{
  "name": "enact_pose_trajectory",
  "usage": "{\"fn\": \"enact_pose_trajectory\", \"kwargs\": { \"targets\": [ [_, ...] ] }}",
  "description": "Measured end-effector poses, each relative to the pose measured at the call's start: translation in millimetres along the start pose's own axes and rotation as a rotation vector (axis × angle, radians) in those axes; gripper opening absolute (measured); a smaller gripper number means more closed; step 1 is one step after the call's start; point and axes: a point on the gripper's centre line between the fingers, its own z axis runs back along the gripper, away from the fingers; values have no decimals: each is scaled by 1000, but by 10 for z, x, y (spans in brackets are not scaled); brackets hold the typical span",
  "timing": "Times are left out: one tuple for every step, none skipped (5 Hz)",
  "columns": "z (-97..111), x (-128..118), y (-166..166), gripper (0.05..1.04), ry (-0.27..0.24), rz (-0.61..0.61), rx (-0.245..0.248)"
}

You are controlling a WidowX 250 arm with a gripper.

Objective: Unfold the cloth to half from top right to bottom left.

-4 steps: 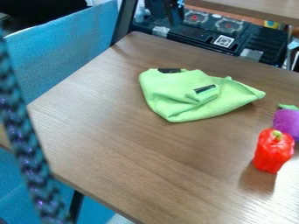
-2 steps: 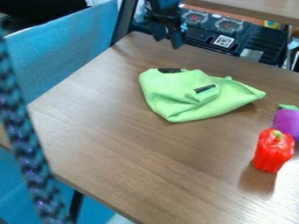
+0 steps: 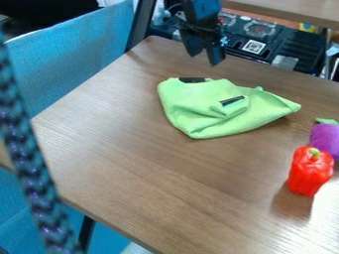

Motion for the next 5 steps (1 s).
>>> {"fn": "enact_pose_trajectory", "kwargs": {
  "targets": [
    [-88, 46, -128, 1001, 2, -18, -15],
    [-175, 30, -190, 1001, 18, -25, -27],
    [-302, 14, -273, 1001, 39, -40, -39],
    [-425, 4, -376, 1001, 60, -60, -52],
    [-523, -9, -461, 1001, 83, -79, -62]
  ]
}}
